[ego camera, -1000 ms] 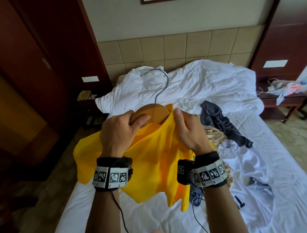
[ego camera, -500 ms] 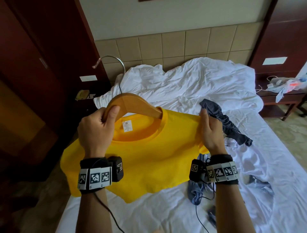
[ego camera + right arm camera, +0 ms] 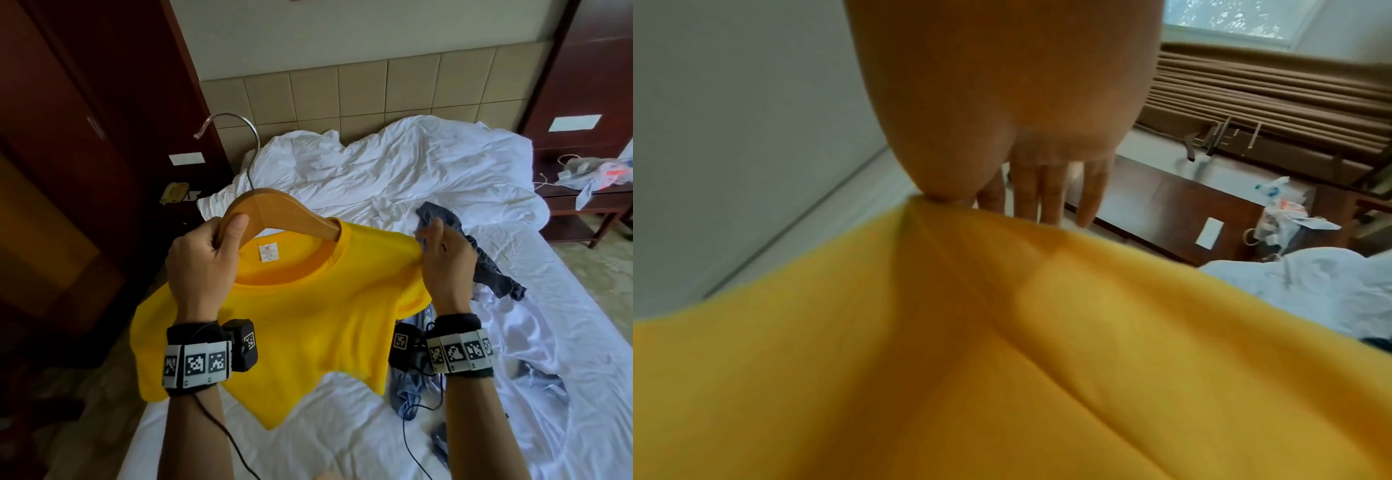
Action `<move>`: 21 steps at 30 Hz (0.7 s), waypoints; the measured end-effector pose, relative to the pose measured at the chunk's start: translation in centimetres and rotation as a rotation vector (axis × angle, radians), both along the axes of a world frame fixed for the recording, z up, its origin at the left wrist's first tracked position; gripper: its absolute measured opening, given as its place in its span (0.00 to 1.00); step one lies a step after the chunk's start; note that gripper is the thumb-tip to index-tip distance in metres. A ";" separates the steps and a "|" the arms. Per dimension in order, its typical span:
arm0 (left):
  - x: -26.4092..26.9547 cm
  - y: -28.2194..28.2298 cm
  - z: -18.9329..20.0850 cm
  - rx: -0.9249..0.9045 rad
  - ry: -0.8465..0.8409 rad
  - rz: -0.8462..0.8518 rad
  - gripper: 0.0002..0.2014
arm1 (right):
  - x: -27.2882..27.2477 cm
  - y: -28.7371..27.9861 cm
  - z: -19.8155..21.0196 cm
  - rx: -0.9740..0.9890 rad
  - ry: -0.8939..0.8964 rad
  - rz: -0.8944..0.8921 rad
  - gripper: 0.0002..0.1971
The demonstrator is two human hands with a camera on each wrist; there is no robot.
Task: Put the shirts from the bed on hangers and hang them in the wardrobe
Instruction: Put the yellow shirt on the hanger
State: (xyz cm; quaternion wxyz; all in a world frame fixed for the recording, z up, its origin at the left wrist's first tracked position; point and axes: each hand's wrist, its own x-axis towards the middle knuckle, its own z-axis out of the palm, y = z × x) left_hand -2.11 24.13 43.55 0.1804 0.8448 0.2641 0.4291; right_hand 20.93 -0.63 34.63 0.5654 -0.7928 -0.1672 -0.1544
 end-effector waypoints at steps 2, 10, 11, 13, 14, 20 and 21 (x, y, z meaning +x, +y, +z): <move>0.3 -0.2 -0.1 0.007 0.025 -0.013 0.33 | -0.8 0.3 1.4 0.030 -0.040 0.088 0.26; 1.8 -1.2 -0.7 0.059 0.087 -0.056 0.38 | -4.3 2.9 2.9 -0.310 -0.269 0.178 0.27; 1.8 -1.2 -0.8 0.056 0.087 -0.065 0.37 | -4.5 3.1 2.8 -0.327 -0.269 0.171 0.28; 1.8 -1.1 -1.0 0.041 0.081 -0.071 0.37 | -4.5 3.2 2.6 -0.342 -0.206 0.172 0.31; 1.8 -1.1 -1.0 0.034 0.074 -0.063 0.36 | -4.4 3.1 2.6 -0.347 -0.156 0.177 0.32; 1.2 -0.4 -1.3 -0.026 0.043 -0.010 0.30 | -3.3 1.4 2.5 -0.274 -0.055 0.219 0.34; 1.2 -0.4 -1.3 -0.042 0.039 -0.021 0.30 | -3.2 1.3 2.5 -0.266 -0.052 0.223 0.34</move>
